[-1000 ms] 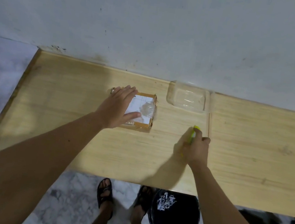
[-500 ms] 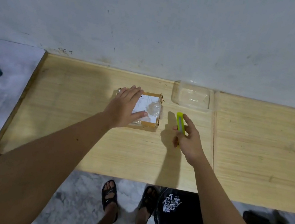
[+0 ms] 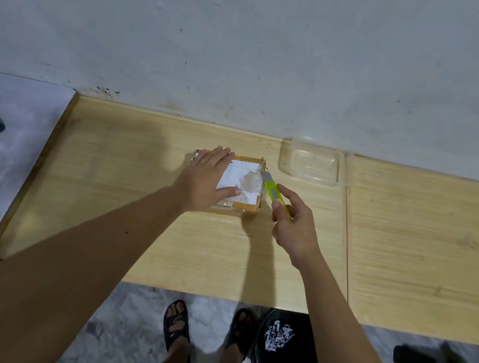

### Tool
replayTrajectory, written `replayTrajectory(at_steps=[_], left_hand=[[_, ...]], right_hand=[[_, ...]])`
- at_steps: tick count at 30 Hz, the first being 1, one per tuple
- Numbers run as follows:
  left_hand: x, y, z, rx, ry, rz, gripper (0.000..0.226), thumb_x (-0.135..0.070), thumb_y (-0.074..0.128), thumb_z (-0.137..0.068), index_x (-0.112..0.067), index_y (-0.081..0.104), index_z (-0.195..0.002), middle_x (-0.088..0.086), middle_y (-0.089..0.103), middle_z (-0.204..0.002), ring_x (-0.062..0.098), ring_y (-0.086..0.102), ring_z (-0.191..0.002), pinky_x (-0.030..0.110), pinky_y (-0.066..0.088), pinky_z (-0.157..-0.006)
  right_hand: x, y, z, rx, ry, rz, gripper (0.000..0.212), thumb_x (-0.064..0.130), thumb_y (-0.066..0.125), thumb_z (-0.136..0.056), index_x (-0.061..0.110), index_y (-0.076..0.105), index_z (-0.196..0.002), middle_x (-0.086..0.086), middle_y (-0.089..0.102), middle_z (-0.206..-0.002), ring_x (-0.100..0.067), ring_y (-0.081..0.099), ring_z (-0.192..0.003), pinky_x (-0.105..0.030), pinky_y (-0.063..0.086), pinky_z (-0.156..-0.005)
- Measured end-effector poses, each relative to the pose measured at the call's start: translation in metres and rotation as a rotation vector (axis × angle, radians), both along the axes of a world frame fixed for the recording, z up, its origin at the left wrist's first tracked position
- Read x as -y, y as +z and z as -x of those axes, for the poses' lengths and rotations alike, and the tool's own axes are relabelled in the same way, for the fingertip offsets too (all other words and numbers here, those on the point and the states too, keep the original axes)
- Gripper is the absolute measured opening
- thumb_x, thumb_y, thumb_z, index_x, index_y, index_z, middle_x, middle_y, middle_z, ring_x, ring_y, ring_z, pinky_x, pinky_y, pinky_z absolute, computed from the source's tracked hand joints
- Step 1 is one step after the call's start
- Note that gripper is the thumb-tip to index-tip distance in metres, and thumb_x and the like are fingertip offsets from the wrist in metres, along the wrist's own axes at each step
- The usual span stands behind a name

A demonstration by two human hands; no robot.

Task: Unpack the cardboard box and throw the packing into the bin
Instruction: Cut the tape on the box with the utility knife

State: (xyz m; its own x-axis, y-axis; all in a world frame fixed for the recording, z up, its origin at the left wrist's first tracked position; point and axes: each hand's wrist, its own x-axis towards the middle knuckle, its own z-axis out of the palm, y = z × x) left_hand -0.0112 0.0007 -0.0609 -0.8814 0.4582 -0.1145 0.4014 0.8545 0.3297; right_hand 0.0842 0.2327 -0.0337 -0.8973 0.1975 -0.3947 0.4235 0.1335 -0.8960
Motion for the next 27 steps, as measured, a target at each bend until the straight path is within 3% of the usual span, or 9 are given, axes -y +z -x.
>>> replayTrajectory(at_steps=[5,8,14,16,19,22,27], left_hand=[[0.001,0.000,0.000,0.019,0.004,0.006,0.093,-0.067,0.050,-0.101,-0.010,0.019,-0.168,0.006,0.018,-0.177,0.022,0.010,-0.165,0.040,0.000,-0.132],[0.000,0.001,0.001,0.039,0.009,0.022,0.094,-0.068,0.049,-0.100,-0.012,0.017,-0.168,0.004,0.016,-0.177,0.021,0.008,-0.165,0.040,0.001,-0.133],[-0.004,0.004,0.003,0.031,0.024,0.044,0.094,-0.069,0.049,-0.100,-0.011,0.020,-0.167,0.004,0.020,-0.176,0.022,0.012,-0.164,0.042,0.004,-0.133],[-0.007,0.005,0.001,0.024,0.038,0.069,0.093,-0.069,0.045,-0.101,-0.011,0.017,-0.168,0.005,0.017,-0.177,0.023,0.010,-0.165,0.042,0.003,-0.133],[-0.011,0.007,-0.001,0.015,0.062,0.093,0.092,-0.069,0.041,-0.102,-0.011,0.015,-0.168,0.004,0.013,-0.178,0.024,0.007,-0.165,0.042,0.000,-0.132],[-0.012,0.006,-0.002,0.016,0.064,0.115,0.091,-0.070,0.038,-0.102,-0.012,0.013,-0.168,0.004,0.009,-0.178,0.024,0.005,-0.165,0.041,-0.002,-0.132],[-0.013,0.005,-0.003,0.027,0.077,0.107,0.090,-0.070,0.035,-0.103,-0.013,0.011,-0.169,0.003,0.005,-0.179,0.022,0.000,-0.166,0.040,-0.005,-0.132]], right_hand=[[0.008,0.002,0.004,-0.016,-0.029,-0.162,0.039,0.026,0.053,-0.107,0.039,0.058,-0.144,0.013,0.060,-0.071,-0.009,0.048,-0.051,-0.031,0.052,-0.061],[0.010,0.006,0.004,0.001,0.017,-0.260,0.040,0.027,0.052,-0.107,0.038,0.057,-0.145,0.011,0.066,-0.084,-0.014,0.055,-0.060,-0.034,0.058,-0.071],[0.012,0.018,0.010,-0.063,0.125,-0.489,0.043,0.017,0.051,-0.107,0.030,0.056,-0.147,0.010,0.065,-0.101,-0.017,0.061,-0.079,-0.022,0.046,-0.078],[0.013,0.019,0.014,-0.061,0.142,-0.516,0.044,0.016,0.050,-0.107,0.028,0.055,-0.149,0.008,0.066,-0.103,-0.016,0.061,-0.077,-0.021,0.045,-0.077],[0.010,0.021,0.021,-0.040,0.206,-0.561,0.046,0.015,0.049,-0.106,0.029,0.054,-0.149,0.005,0.067,-0.091,-0.004,0.057,-0.065,-0.020,0.040,-0.070],[0.002,0.027,0.021,-0.030,0.296,-0.610,0.047,0.014,0.048,-0.106,0.033,0.054,-0.149,0.006,0.061,-0.076,-0.006,0.053,-0.061,-0.025,0.038,-0.068],[-0.001,0.030,0.009,-0.030,0.308,-0.619,0.050,0.013,0.048,-0.105,0.036,0.053,-0.149,0.006,0.061,-0.071,-0.010,0.052,-0.061,-0.028,0.041,-0.069]])
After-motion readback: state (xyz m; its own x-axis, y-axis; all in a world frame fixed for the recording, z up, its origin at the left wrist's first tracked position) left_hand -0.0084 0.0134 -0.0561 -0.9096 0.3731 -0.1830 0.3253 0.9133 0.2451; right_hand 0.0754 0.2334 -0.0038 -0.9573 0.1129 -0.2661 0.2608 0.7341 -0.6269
